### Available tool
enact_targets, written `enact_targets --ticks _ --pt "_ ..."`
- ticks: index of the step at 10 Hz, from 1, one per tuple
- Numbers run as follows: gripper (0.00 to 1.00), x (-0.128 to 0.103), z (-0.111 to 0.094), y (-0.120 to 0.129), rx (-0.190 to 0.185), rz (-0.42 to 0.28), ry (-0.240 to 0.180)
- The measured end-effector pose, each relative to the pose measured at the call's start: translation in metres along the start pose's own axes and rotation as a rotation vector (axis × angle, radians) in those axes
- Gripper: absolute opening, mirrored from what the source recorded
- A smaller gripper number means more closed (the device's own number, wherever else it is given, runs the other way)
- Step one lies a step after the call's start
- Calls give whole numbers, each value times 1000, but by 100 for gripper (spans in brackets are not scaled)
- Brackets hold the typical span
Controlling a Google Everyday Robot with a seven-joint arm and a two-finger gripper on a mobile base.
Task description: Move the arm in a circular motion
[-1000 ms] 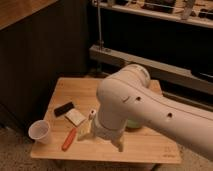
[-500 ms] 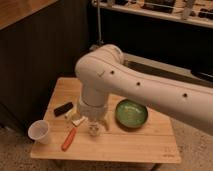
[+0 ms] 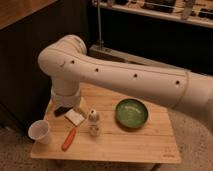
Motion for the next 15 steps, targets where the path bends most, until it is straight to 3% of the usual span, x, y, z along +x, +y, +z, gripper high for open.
enact_targets --ticks 2,4,6,10,15 --pt "80 43 -2 -2 13 7 7" --pt "80 71 -6 19 26 46 5" --pt "80 91 -11 46 27 82 2" --pt "80 125 -14 53 47 119 7" --pt "80 170 -20 112 72 194 11"
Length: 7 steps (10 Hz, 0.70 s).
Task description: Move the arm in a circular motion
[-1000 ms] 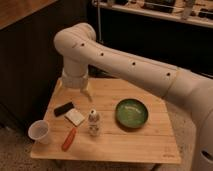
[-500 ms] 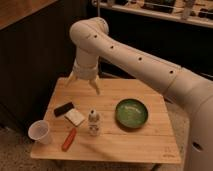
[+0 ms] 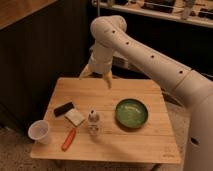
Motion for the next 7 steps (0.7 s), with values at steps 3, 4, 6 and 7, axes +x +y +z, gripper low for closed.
enact_targets --ticks 3,4,6,7 --pt "80 3 -6 29 9 39 0" --pt "80 6 -9 41 12 53 -1" --pt "80 11 -12 60 17 79 -3" --pt "80 14 -13 67 19 90 -3"
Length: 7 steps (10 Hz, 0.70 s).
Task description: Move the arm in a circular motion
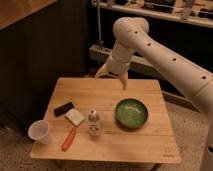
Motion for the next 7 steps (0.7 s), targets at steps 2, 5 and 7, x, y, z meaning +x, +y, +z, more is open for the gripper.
enact_targets --ticks 2,5,7 --pt "80 20 -4 15 4 30 4" --pt "80 42 -9 39 9 67 8" --pt "80 49 -10 56 16 90 12"
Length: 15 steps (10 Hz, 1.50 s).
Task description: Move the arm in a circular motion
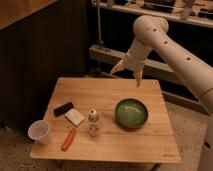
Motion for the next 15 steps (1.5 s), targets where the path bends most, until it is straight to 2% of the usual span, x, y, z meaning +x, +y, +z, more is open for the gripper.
enact_targets --ticks 2,7,10,12,15 --pt "80 0 -2 22 4 27 6" --pt "80 -22 -1 77 6 79 18" --pt "80 -68 3 103 0 62 24" --pt "80 -96 13 91 -6 22 30" --pt "80 -121 31 64 -24 -23 31"
